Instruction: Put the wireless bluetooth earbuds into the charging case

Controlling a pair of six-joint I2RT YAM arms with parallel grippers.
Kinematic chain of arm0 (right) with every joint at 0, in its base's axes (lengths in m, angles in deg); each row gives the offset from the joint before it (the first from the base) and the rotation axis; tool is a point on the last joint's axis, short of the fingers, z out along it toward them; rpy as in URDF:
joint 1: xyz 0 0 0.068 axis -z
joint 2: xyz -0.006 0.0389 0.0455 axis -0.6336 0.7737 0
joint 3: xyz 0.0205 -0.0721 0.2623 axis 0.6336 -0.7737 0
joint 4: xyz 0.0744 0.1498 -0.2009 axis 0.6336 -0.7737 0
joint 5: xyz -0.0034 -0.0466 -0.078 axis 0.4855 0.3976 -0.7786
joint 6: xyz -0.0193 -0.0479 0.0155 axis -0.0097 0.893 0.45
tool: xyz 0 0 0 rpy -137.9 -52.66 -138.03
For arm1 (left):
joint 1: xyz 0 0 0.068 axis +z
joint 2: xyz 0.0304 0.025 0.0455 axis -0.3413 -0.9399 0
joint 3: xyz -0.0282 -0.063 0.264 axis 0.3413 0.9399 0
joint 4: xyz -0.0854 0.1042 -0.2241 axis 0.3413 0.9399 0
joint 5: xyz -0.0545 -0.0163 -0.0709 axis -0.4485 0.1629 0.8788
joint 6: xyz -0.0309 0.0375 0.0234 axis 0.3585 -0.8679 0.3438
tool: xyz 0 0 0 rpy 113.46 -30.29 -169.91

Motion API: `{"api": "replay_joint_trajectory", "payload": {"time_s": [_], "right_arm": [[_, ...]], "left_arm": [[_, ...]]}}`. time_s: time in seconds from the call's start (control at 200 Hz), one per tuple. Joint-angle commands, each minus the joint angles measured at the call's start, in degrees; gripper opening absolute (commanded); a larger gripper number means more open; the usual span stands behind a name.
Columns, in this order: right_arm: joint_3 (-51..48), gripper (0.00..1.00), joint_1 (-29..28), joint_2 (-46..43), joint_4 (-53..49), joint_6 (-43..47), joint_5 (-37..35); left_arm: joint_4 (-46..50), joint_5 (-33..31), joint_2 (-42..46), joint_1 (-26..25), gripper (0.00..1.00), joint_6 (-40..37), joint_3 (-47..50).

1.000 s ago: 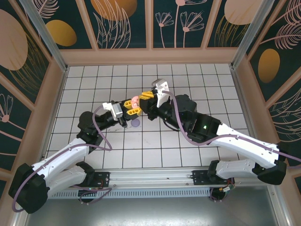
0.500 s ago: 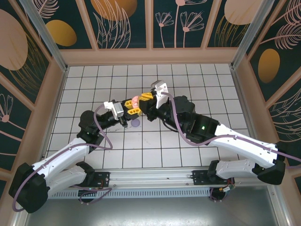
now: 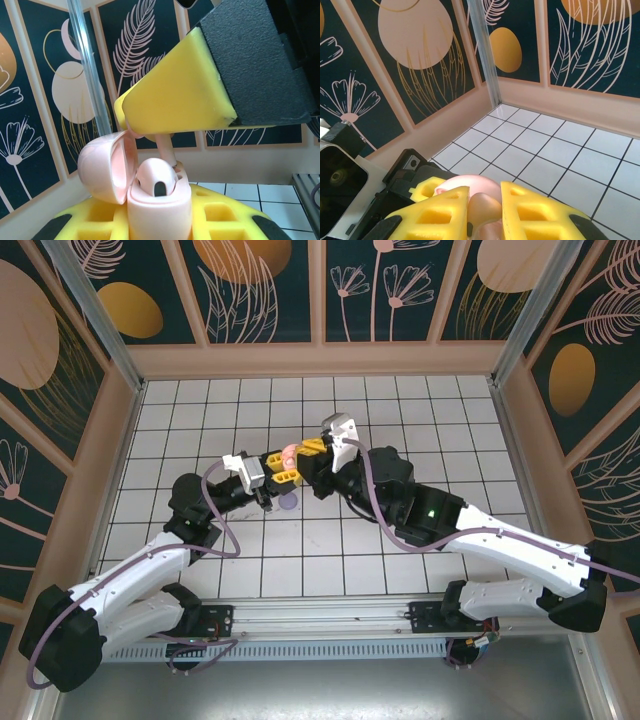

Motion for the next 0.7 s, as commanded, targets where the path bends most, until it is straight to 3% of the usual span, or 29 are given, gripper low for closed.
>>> {"api": "replay_joint_trajectory", "payload": {"time_s": [0.0,0.245,0.485,0.696], "right_arm": [[-2.02,0.19,-1.88,1.93,-4.42,1.04,0.28],[-3.35,0.19,-2.26,3.04,-4.69,2.05,-1.08],[-4.2,0.18,-2.52,3.37,-4.71,5.11,3.76],[-2.84,0.2,-2.52,5.31,-8.18,4.85,3.48]], "left_arm": [[-3.68,-0.43,0.29,-0.24,0.0,1.05,-3.09],[-3.84,-0.52,0.28,-0.24,0.0,1.43,-3.35],[-4.28,-0.72,0.24,-0.24,0.0,1.69,-3.24],[-4.41,-0.93,0.19,-0.17,0.0,1.94,-3.38]]}}
